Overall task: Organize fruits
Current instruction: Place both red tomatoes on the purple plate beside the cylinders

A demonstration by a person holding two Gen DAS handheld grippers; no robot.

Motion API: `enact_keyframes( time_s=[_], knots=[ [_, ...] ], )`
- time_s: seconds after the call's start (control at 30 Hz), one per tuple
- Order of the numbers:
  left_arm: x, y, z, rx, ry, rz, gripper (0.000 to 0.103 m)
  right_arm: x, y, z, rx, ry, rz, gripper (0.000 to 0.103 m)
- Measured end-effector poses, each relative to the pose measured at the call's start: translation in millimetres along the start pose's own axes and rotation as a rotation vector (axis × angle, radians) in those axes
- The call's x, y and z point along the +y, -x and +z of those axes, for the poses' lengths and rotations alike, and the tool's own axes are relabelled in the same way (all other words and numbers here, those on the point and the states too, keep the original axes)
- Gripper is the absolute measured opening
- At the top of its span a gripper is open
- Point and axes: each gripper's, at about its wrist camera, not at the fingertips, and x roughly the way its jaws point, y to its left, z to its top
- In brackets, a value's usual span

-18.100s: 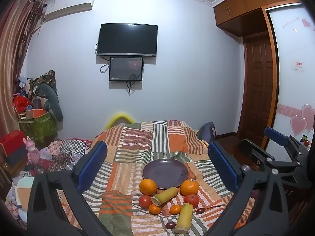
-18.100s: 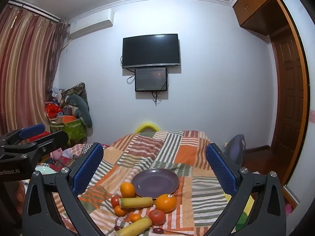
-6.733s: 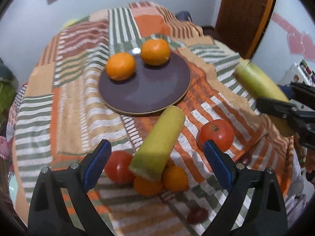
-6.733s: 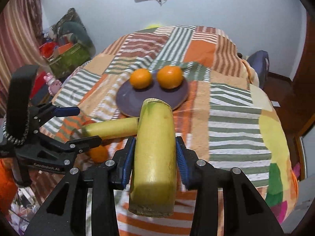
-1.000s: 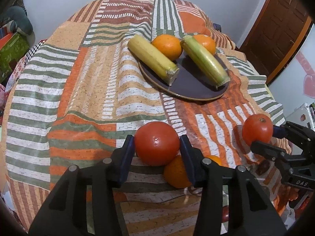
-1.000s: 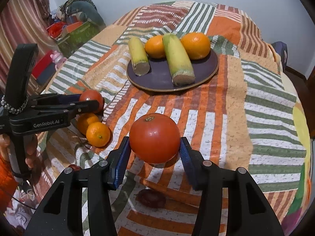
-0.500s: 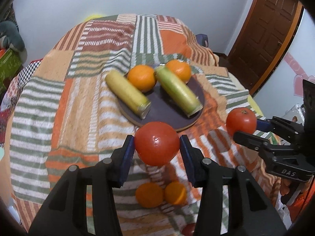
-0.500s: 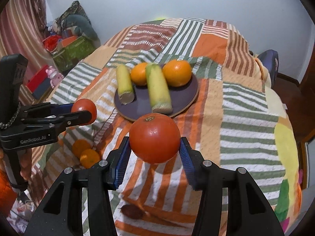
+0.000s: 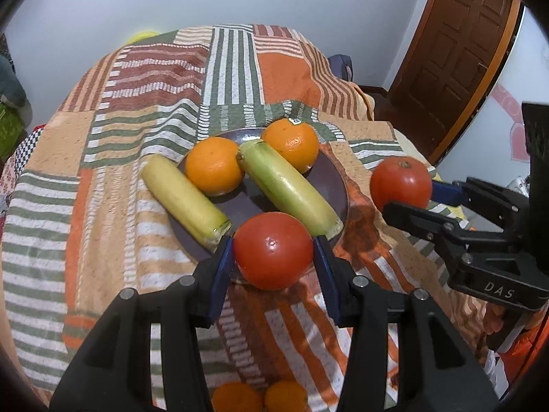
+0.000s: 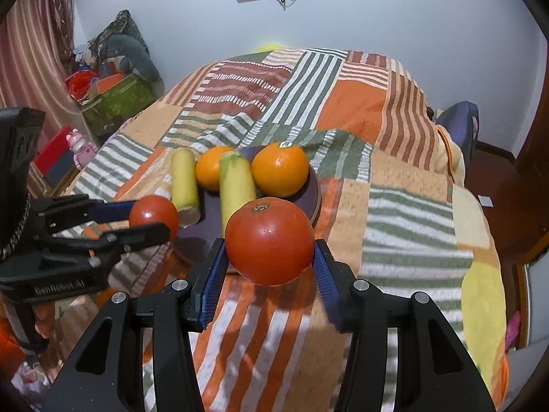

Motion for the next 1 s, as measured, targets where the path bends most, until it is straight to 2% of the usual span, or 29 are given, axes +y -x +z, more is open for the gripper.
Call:
enact_keyframes(
  time_s=[0.43,0.57,0.7,1.0],
  knots=[
    [-4,-38,10,0.058,-0.016,-0.005,0.047,-11,-46,17,0.048,0.009,-0.009,0.046],
    [-5,-41,11,0.065,-0.021,-0.007,0.047,-15,-54,17,0.06,-0.005,0.0,0.046],
    [-6,-46,10,0.084,-0.049,0.036,0.047,-16,-62,17,0.075,-0.014,0.012,0.046],
    [-6,-32,10,0.057,-0.044,0.046,0.048,-17,-65,19,0.11,0.003,0.008,0.047]
  ],
)
